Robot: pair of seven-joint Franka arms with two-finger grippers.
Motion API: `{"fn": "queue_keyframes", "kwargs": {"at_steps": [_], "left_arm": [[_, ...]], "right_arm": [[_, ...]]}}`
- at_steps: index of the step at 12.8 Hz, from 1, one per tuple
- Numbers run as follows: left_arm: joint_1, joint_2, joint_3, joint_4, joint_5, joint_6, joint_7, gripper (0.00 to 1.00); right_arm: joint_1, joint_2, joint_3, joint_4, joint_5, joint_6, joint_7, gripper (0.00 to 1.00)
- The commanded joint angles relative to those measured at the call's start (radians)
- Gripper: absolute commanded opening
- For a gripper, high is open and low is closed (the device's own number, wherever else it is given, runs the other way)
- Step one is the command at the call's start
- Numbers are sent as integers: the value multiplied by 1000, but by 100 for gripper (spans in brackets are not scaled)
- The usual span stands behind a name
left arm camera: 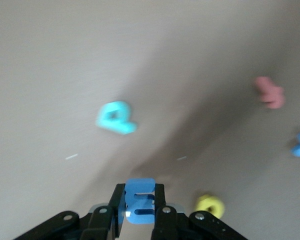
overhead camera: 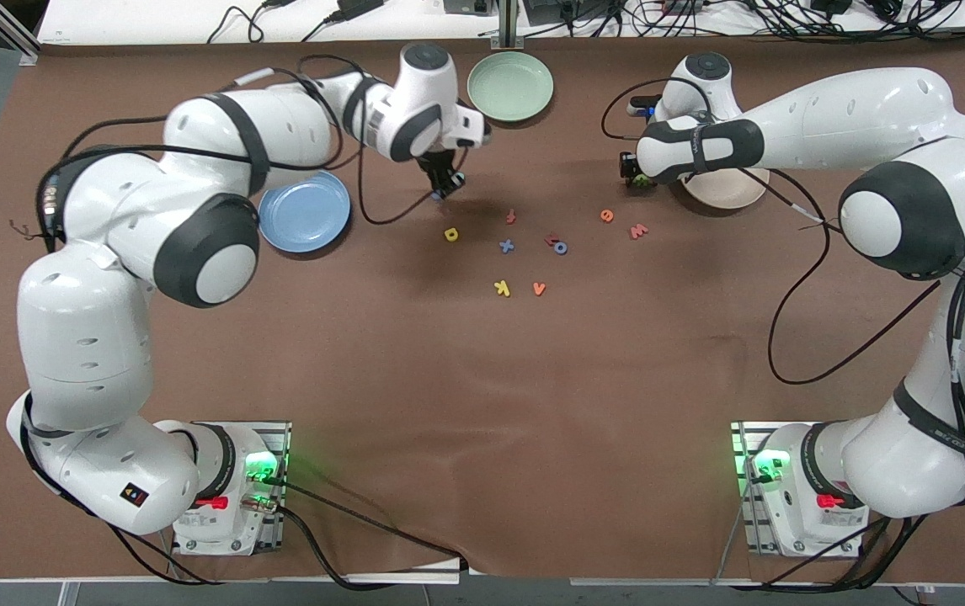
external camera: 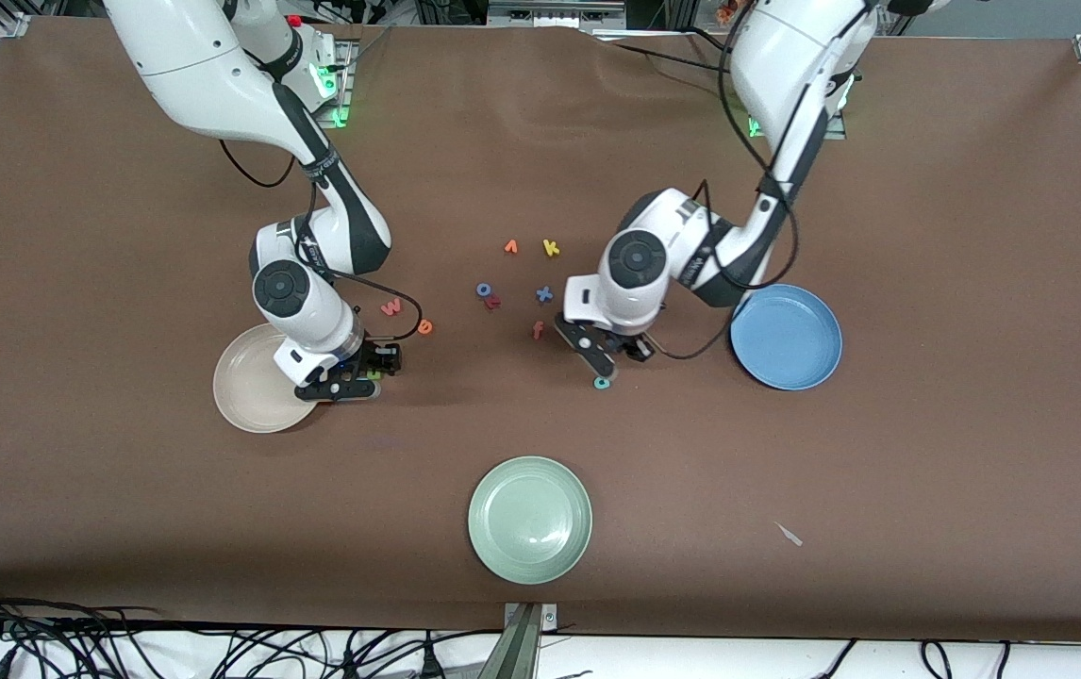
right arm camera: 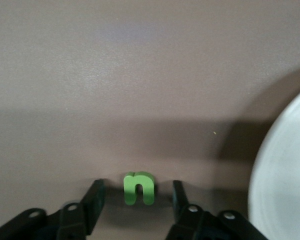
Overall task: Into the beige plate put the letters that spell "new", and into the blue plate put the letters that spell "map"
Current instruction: 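Drop the n on the cream plate while the left gripper drops the E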
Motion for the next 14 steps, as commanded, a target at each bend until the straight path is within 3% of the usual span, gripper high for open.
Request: {"fn": "queue_keyframes", "kwargs": {"at_steps": [1,4,6,10,14], "left_arm": [[98,-57,-7,-21,23,-78,7,0],[177,-114,5,-21,23,-269,10,0],[260,-132,2,-27,24,-323,16,0],[417,-114,2,-77,68,-317,97,0],[420,-118,-3,-226,67,-157,80,5]], "right_arm": [[3,-21,3,-28,-23,12,22,41],[3,-46,3,-42,-23,6,11,20],[2,-70,3,-39,-23,-38,6,7],[-20,-170,-22,-20,-21,-191,-109,7],[-147,-234,-43,-51,-26,-279,-375,8]]}}
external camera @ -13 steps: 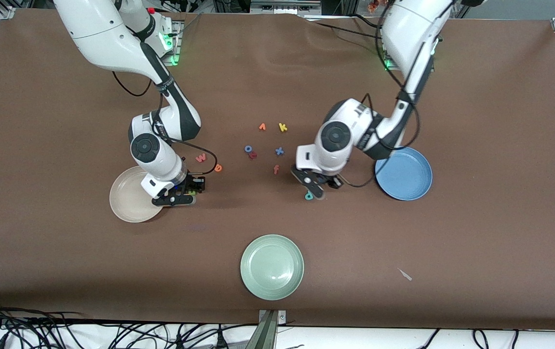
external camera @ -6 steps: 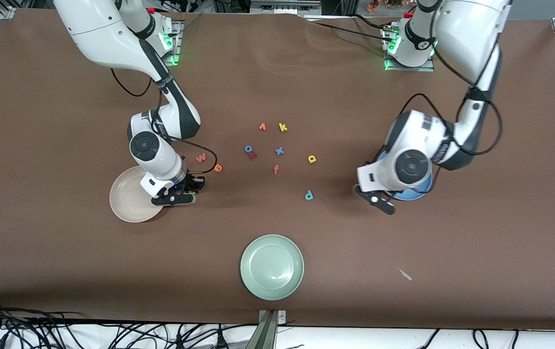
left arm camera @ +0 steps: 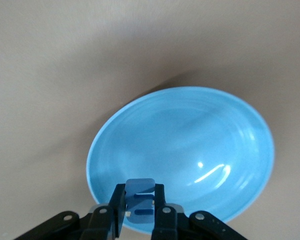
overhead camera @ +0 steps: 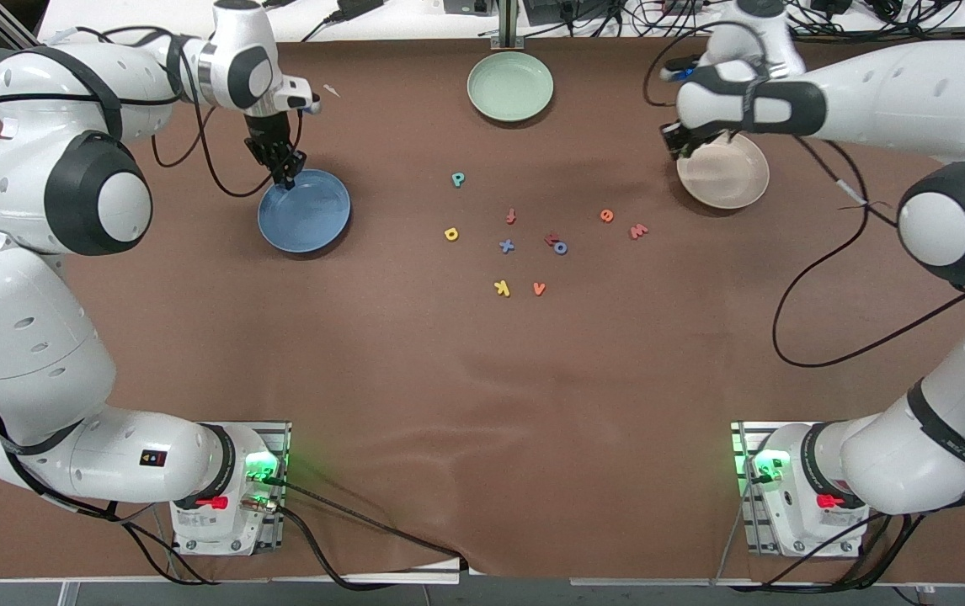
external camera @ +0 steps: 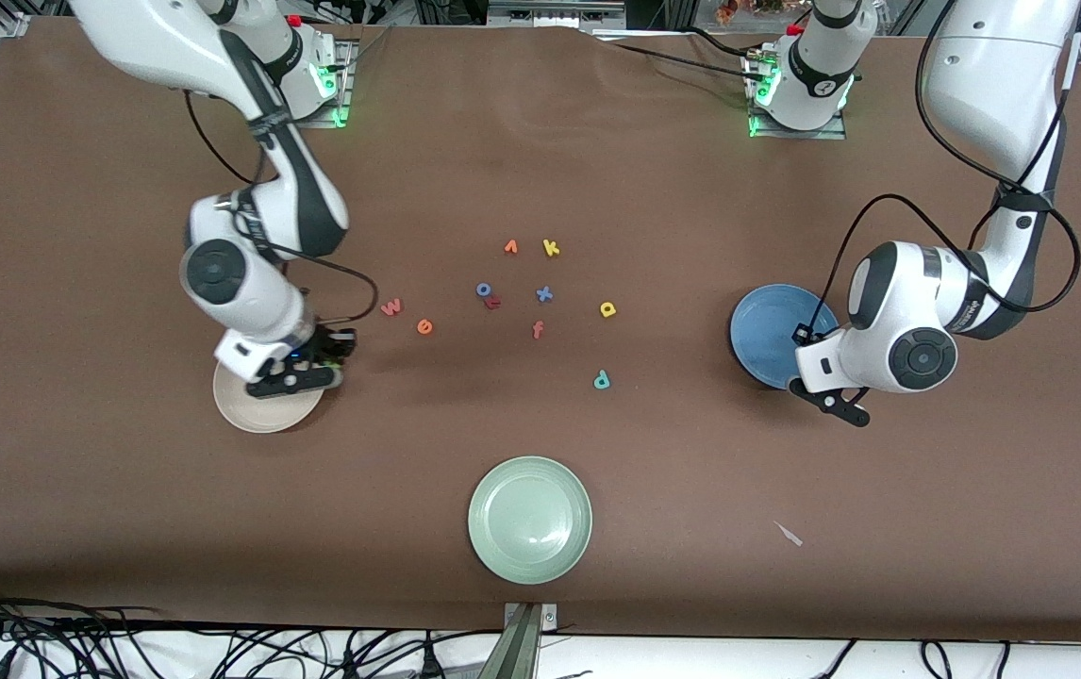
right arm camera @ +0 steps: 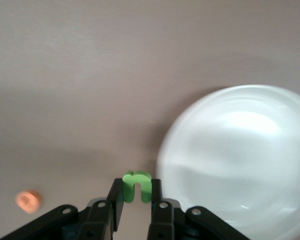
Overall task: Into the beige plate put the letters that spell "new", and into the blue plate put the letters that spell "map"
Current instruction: 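Drop the n on the cream plate while the left gripper drops the E, then grasp pink M with the right gripper while the left gripper grasps cyan P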
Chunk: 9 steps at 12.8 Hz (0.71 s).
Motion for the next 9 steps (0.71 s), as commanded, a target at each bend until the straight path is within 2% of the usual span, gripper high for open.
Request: {"fn": "queue_keyframes", "kwargs": {"at_steps": [1,2,3,4,5,7,9], "left_arm": [[-16,-20,-17,-85,33,91,-17,10],[-16,-22,-18,-83,33,91,-17,36],[-22,-22,-23,-79,31,91,-19,85],[-27,-26,-39,-69,31,83,-20,100],[-29,-40,-65,-63,31,82,-28,100],[-30,-55,-134,-37,33,80,-147,100],[-53,-48,-184,7,30,80,-305,100]], "right_arm": [[-97,-44,5,-83,-14,-3,-116,9],[-110,-44,5,-113,-14,32,-118,13],[-111,-44,5,-147,-14,67,-116,20],[-110,-44,5,-172,-14,98,-113,22],[-110,-42,5,-184,-14,115,-105,26],[-110,-39,9,-183,-7,118,-99,45],[-108,-39,34,-178,-9,118,-46,57]]}}
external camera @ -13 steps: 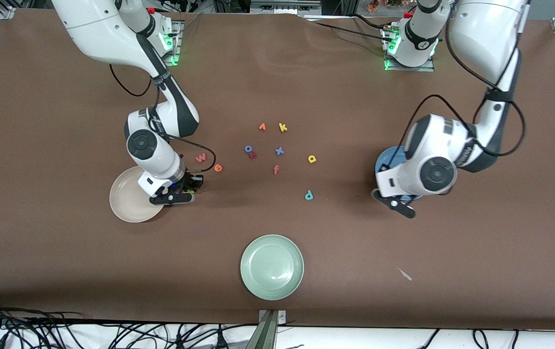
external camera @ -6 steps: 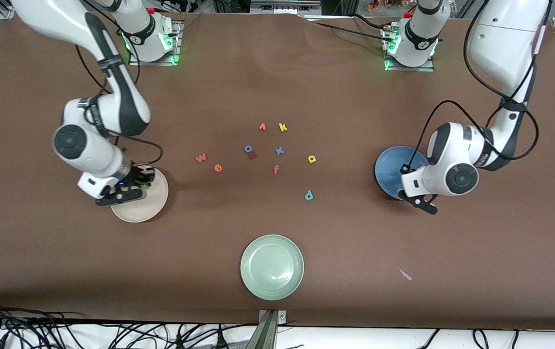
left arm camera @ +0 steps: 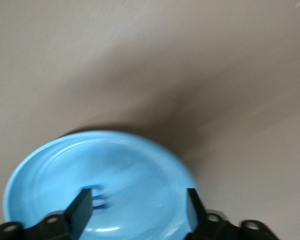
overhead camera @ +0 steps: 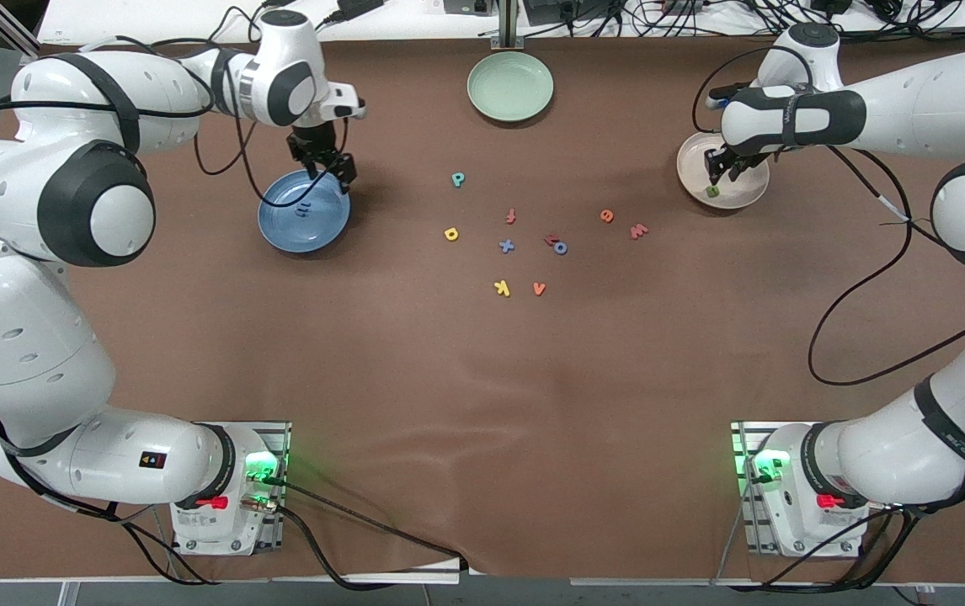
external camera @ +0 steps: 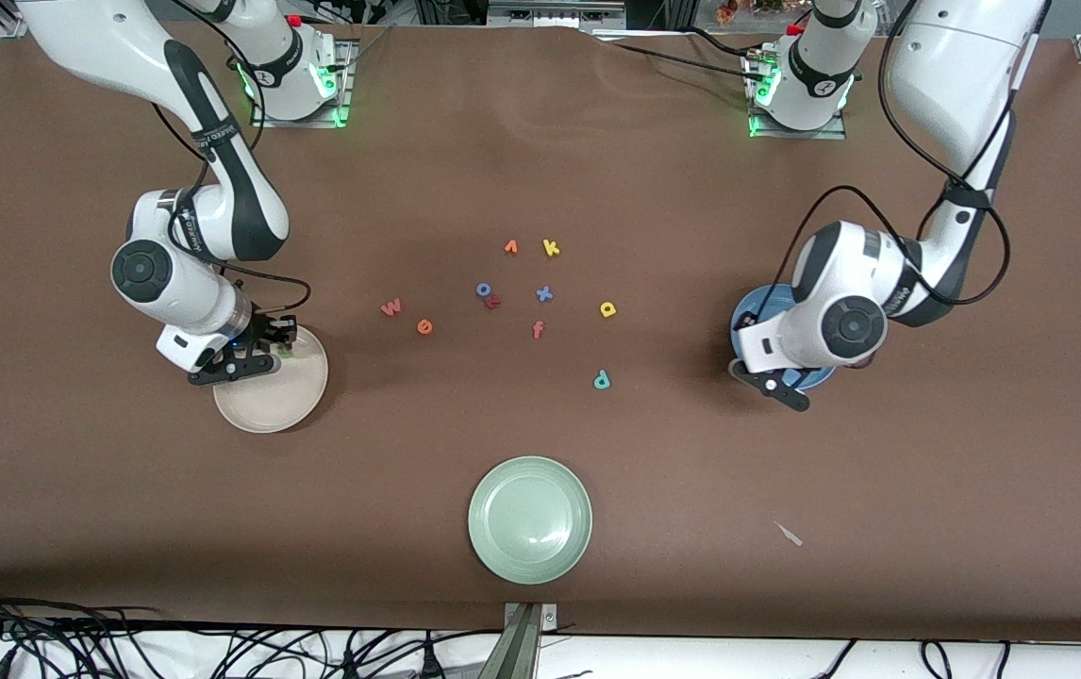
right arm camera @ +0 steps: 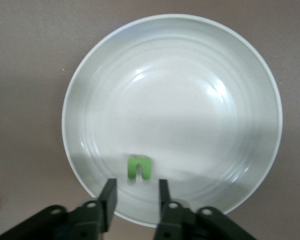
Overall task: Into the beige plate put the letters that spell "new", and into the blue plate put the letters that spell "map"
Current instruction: 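Grasp pink M with the right gripper while the left gripper grasps cyan P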
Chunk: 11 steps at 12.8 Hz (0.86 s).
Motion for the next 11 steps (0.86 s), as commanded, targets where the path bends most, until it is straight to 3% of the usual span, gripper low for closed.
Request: {"fn": "queue_keyframes", "kwargs": {"at_steps": [1,4,7,11], "left_arm": [[-49,12,-31,66,31,-7,-217,100],[-117,152,-31,279,10,-5,-449,100],[-152,262,-31,397,-1,-2,-674,99],[-229,390,-31,558,-23,4,-918,98]], "right_arm": [[1,-21,33,-12,-9,11,63,67],[4,-20,93,-10,-10,9,228,68],[11,-21,171,-39,-12,29,387,73],[23,-24,213,-142,-12,167,517,74]]}}
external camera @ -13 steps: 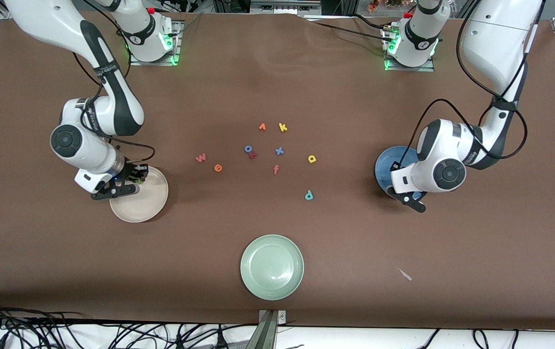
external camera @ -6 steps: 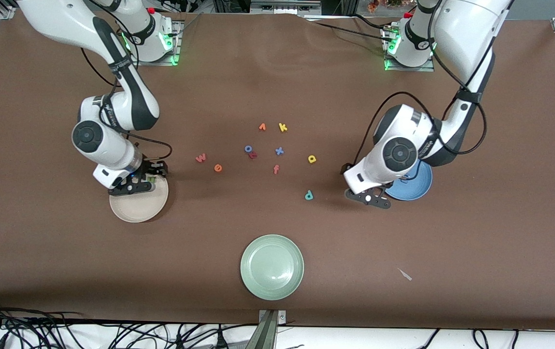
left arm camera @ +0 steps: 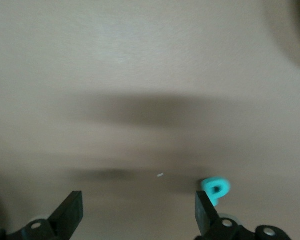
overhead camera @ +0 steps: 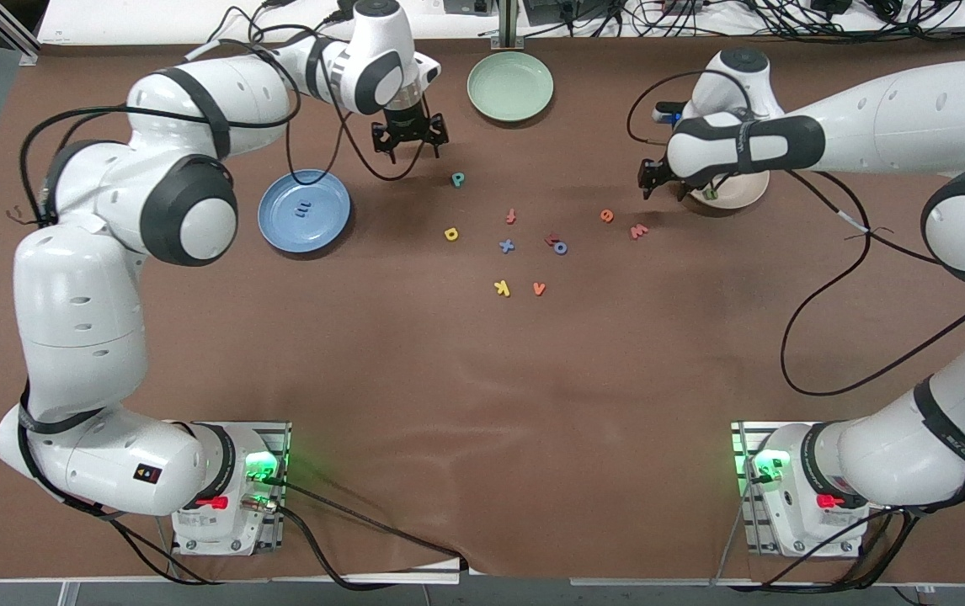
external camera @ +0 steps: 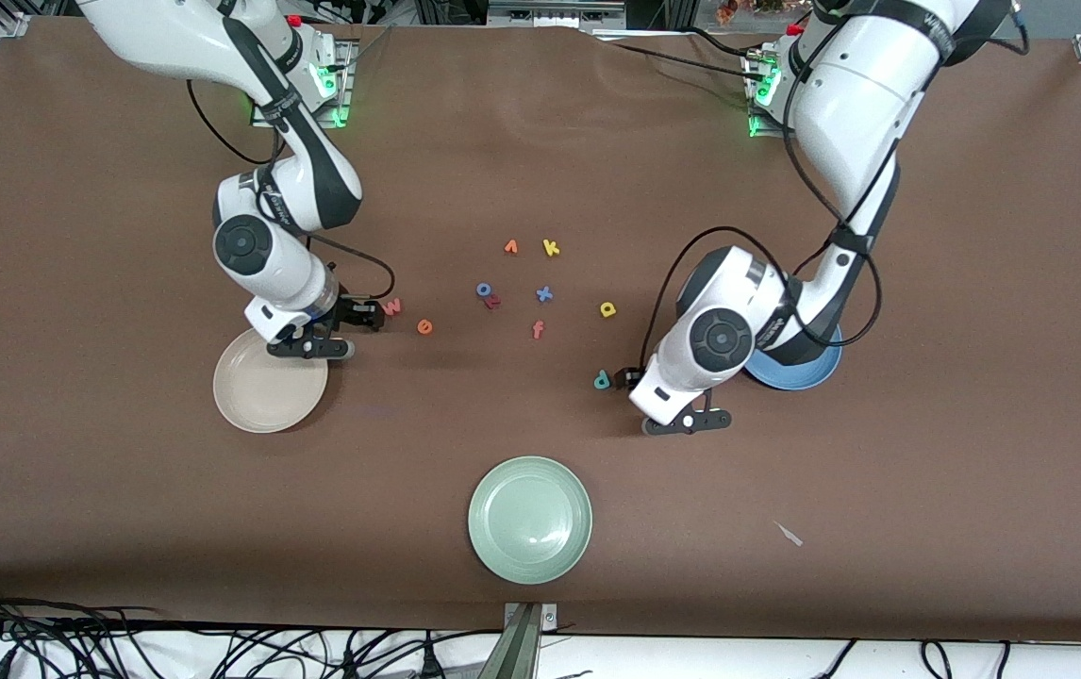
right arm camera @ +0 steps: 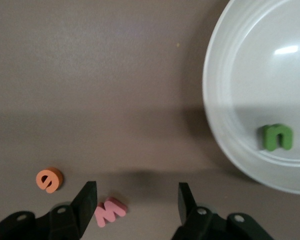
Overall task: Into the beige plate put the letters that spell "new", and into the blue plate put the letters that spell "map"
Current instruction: 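Grasp pink M with the right gripper while the left gripper grasps cyan P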
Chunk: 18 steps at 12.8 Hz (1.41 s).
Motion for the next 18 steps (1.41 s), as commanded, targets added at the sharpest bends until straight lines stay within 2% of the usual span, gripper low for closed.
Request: {"fn": "queue_keyframes", "kwargs": {"at_steps": [1,4,9,10,12,13,15,18], "left_arm": [[-74,113,7,158,-16,-12,-153,98],[-99,150,7,183,-15,14,-198,94],[-127,158,13,167,2,13,-194,55],[-127,158,13,167,2,13,-192,44],[-127,155,15,167,4,8,-188,16],[-124,154,15,169,4,7,-185,8],[-119,146,18,169,7,1,-185,4],[-116,125,27,173,8,-44,-185,4]], "right_arm": [[6,-24,20,-90,-12,85,85,74],[11,-23,48,-121,-12,117,167,74],[28,2,49,-141,-12,174,207,74],[28,9,49,-141,-12,191,207,74],[29,32,49,-141,-13,221,207,73],[29,35,49,-141,-13,226,207,73],[34,37,49,-142,-13,228,207,69],[35,40,49,-148,-13,228,207,51]]}}
